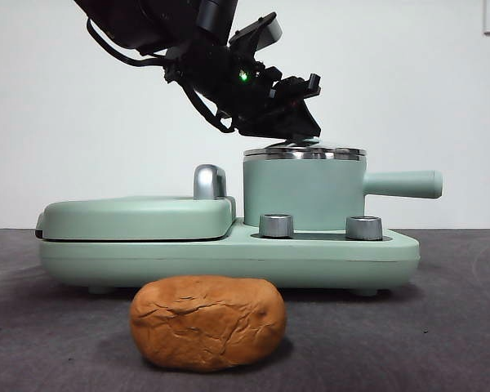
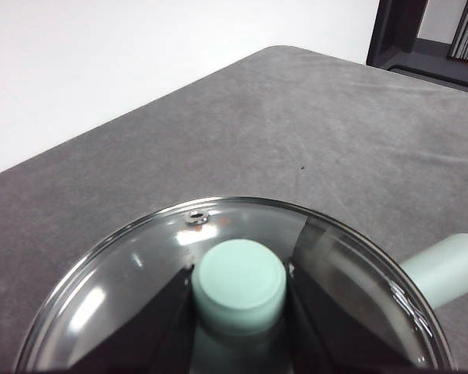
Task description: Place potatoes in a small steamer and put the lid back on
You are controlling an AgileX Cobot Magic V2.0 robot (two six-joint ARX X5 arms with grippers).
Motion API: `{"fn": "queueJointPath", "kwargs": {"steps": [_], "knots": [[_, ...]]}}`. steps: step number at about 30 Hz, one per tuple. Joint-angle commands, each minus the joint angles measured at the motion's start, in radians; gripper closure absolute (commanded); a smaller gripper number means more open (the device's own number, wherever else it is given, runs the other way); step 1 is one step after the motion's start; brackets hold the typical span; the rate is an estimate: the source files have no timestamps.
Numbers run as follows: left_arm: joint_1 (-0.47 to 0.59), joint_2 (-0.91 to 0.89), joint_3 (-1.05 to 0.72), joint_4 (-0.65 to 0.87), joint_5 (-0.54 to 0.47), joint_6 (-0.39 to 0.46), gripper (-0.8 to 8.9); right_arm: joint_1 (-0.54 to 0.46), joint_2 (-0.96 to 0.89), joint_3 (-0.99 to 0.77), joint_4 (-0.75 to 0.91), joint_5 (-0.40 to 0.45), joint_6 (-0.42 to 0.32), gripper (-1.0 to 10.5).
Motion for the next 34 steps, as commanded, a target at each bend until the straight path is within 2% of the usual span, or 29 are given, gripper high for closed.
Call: {"fn": "queueJointPath", "kwargs": {"steps": [1,8,18,24,29,34], "knots": [[-0.002,-0.046,0.031,0.027,-0.037,0.041,7.98,0.004,0.004,0.015,0.003,0.003,0.019,5.7],[0.000,-0.140,0.031,-0.042,-0.043,0.040,7.98,0.004,0.004,0.015,0.002,0.003,0.019,5.7],[0.000,-0.362,0.031,-0.531,-0.043,0.018,7.98,0.004,0.004,0.015,0.002,-0.007,0.018,5.7],[0.000,-0.492,0.028,-0.700,-0.053,0.005,7.97,0.004,0.004,0.015,0.003,-0.057,0.009,5.7],[0.000,-0.609,-0.055,-0.755,-0.112,0.002,7.97,0.005,0.015,0.015,0.004,-0.116,-0.004,5.7],[0.011,-0.779,-0.245,-0.750,-0.177,-0.037,7.97,0.027,0.063,0.015,0.017,-0.149,-0.029,5.7]]}}
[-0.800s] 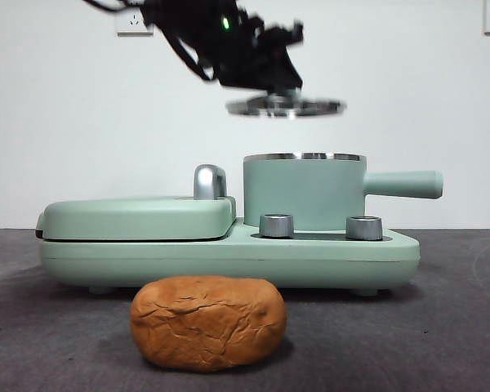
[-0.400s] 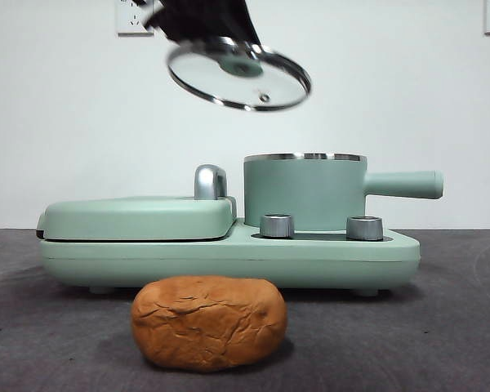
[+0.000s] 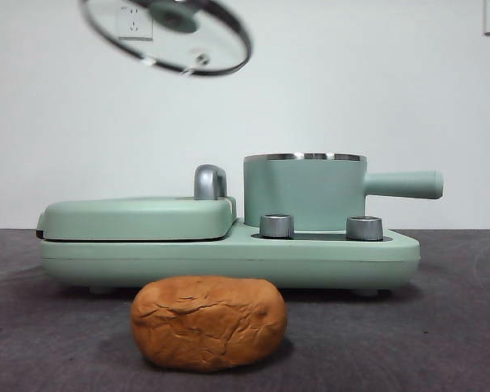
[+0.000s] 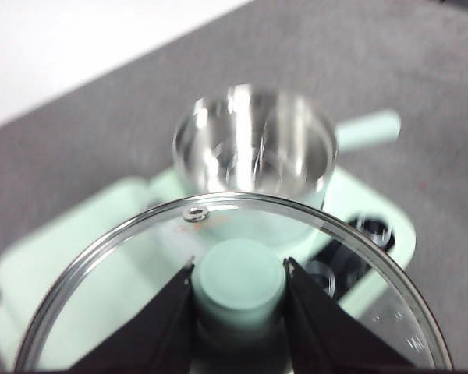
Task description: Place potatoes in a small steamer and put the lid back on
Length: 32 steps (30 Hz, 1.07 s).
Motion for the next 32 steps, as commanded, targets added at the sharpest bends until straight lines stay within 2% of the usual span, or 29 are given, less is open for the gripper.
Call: {"fn": "queueJointPath", "kwargs": {"steps": [1,7,14,27,32], "knots": [[0.004,-0.090,-0.087,0.016,-0.021,-0.044,7.97,0.028,0.038,0.015,0.019,-0.007,-0.020,5.7],[0.019,-0.312,-0.269,-0.006,-0.093,-0.107,7.98,0.114,0.146,0.015,0.050,-0.030,-0.082,5.7],[0.050,-0.462,-0.286,-0.109,-0.152,-0.119,7.98,0.267,0.344,0.015,0.115,-0.032,-0.090,5.7],[0.072,-0.534,-0.286,-0.122,-0.180,-0.136,7.98,0.488,0.712,0.014,0.286,-0.032,-0.091,5.6],[0.072,-0.533,-0.286,-0.122,-0.180,-0.151,7.98,0.547,0.822,0.014,0.351,-0.021,-0.120,5.1]]}}
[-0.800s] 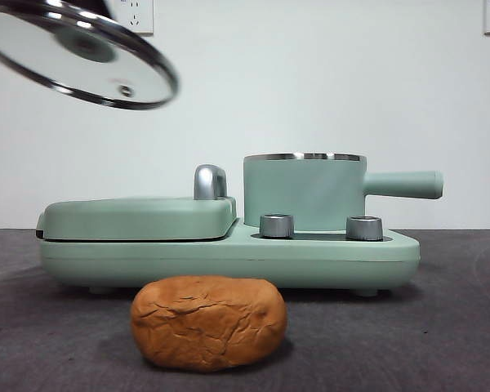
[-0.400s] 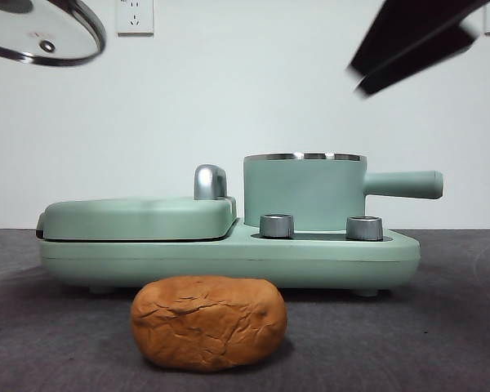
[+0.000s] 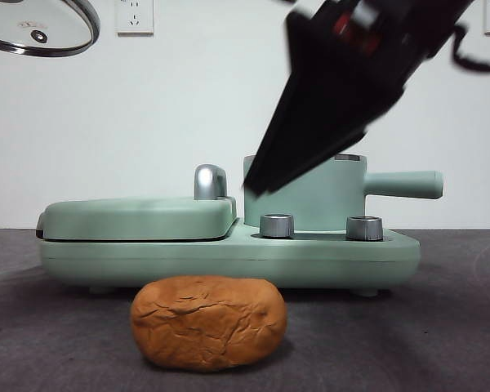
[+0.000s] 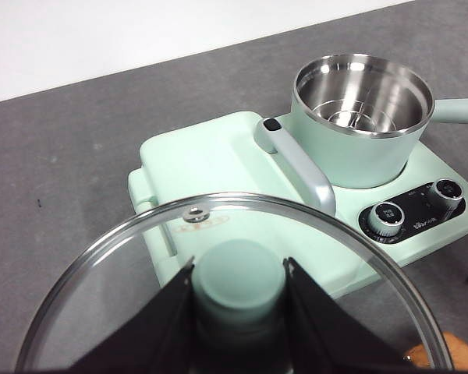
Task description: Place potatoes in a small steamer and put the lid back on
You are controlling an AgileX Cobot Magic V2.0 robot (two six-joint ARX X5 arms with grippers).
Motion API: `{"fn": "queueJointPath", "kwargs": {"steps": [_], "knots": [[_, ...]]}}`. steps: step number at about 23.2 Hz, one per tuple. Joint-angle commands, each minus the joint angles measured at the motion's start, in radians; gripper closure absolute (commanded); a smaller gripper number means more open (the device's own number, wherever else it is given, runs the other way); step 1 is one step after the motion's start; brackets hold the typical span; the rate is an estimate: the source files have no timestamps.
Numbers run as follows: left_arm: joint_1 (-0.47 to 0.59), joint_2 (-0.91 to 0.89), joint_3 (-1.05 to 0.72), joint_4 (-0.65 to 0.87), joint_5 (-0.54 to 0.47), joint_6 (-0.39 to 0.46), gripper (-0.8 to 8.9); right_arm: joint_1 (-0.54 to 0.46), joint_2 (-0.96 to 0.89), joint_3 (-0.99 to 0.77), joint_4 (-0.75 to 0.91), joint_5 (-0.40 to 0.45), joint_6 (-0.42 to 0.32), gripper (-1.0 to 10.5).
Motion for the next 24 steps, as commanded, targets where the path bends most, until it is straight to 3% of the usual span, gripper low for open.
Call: {"fn": "queueJointPath", "kwargs": {"steps": [1,14,18,24], "knots": [[-0.003,0.000,0.016,0.026,-0.006,-0.015,7.98,0.034,0.063,0.014,0.035,0.005,-0.022,5.1],[-0.003,0.000,0.016,0.027,-0.028,-0.014,7.98,0.084,0.248,0.014,0.130,0.058,-0.022,5.2],[-0.003,0.000,0.016,0.027,-0.028,-0.014,7.98,0.085,0.258,0.014,0.130,0.092,0.008,7.2],[-0.003,0.000,0.016,0.029,-0.028,-0.014,7.98,0.074,0.188,0.015,-0.003,0.135,0.098,7.3]]}}
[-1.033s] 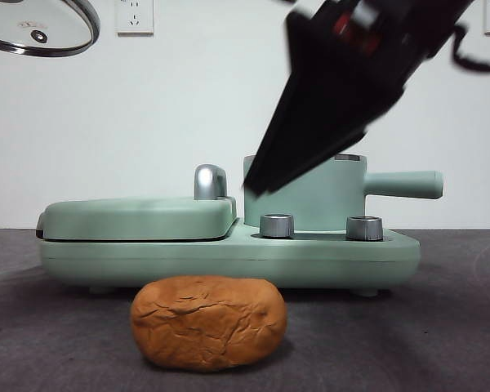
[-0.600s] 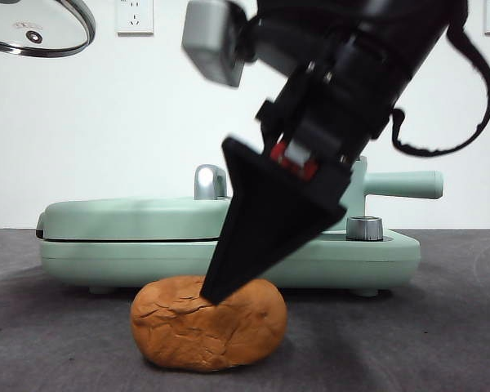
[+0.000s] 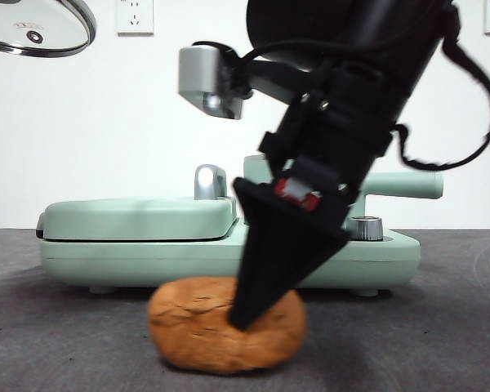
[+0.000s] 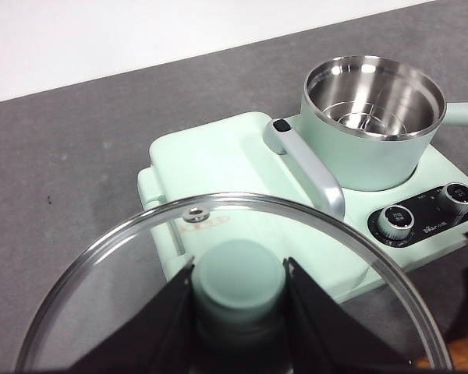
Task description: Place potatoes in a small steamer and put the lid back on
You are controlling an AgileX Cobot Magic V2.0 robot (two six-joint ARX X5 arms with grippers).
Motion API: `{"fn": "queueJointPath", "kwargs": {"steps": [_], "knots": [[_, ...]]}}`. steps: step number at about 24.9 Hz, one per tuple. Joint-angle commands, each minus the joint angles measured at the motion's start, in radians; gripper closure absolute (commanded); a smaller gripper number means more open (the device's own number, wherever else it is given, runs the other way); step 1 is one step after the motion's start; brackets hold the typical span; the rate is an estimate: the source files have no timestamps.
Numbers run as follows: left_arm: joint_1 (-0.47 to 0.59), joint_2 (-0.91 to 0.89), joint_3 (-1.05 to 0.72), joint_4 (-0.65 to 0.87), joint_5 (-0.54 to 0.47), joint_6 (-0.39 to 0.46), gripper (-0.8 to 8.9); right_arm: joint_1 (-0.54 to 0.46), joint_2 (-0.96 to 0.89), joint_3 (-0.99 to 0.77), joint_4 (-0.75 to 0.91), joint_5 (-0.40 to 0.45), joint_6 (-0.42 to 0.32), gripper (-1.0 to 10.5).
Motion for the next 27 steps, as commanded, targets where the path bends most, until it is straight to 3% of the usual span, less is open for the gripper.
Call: {"fn": "queueJointPath", "kwargs": {"steps": [1,3,7,10,11,20,27], "knots": [[-0.003,0.001,0.016,0.030,-0.005,-0.008,7.98,0.005,-0.063,0.010,-0.053,0.004,0.049,7.3],[-0.003,0.001,0.016,0.035,-0.005,-0.007,7.98,0.005,-0.151,0.010,-0.077,0.008,0.116,7.3],[-0.003,0.001,0.016,0.035,-0.005,-0.007,7.98,-0.026,-0.337,0.033,-0.111,0.111,0.342,7.3],[-0.003,0.001,0.016,0.035,-0.005,-0.006,7.98,-0.101,-0.391,0.110,-0.191,0.167,0.517,7.3],[-0.003,0.001,0.016,0.035,-0.005,-0.006,7.98,-0.137,-0.388,0.146,-0.227,0.160,0.537,7.3],[-0.003,0.001,0.016,0.035,-0.005,-0.007,7.98,-0.343,-0.210,0.378,-0.254,0.142,0.465,7.3],[-0.004,0.001,0.016,0.035,-0.005,-0.008,7.98,-0.417,0.023,0.571,-0.248,0.098,0.428,7.3]]}}
